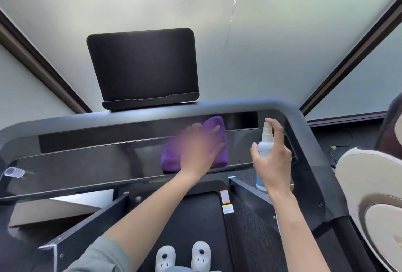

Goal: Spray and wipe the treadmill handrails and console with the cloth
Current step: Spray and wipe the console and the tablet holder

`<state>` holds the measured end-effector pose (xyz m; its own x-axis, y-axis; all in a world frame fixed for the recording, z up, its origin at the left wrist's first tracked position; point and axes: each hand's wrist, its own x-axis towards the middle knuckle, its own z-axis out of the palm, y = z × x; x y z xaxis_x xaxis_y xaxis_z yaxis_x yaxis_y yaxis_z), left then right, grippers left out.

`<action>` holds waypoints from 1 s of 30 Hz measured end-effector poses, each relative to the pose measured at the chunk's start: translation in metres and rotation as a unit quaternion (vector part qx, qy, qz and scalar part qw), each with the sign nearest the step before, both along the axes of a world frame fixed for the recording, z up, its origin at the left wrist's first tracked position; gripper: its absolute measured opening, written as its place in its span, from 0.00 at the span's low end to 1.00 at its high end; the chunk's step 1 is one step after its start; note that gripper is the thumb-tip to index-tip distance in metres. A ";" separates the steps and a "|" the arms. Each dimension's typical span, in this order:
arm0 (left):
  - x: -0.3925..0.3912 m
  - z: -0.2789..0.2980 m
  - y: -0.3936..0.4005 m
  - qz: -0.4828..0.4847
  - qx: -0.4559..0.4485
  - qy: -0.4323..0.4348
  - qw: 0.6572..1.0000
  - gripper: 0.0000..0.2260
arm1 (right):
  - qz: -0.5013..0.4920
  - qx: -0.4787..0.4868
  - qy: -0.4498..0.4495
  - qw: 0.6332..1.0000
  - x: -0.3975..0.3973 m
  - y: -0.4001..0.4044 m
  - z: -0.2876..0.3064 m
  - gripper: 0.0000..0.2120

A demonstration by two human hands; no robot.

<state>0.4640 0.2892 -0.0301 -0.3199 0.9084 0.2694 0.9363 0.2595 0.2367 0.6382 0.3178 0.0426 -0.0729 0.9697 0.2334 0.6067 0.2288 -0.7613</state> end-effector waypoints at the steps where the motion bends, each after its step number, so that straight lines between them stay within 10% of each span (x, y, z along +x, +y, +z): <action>1: 0.005 -0.002 -0.006 -0.002 0.005 0.004 1.000 0.21 | 0.001 0.003 0.002 1.000 0.002 -0.001 -0.001 0.29; 30: 0.088 0.008 0.117 -0.069 -0.028 0.022 0.997 0.20 | -0.080 -0.025 0.028 0.996 0.047 0.013 -0.017 0.27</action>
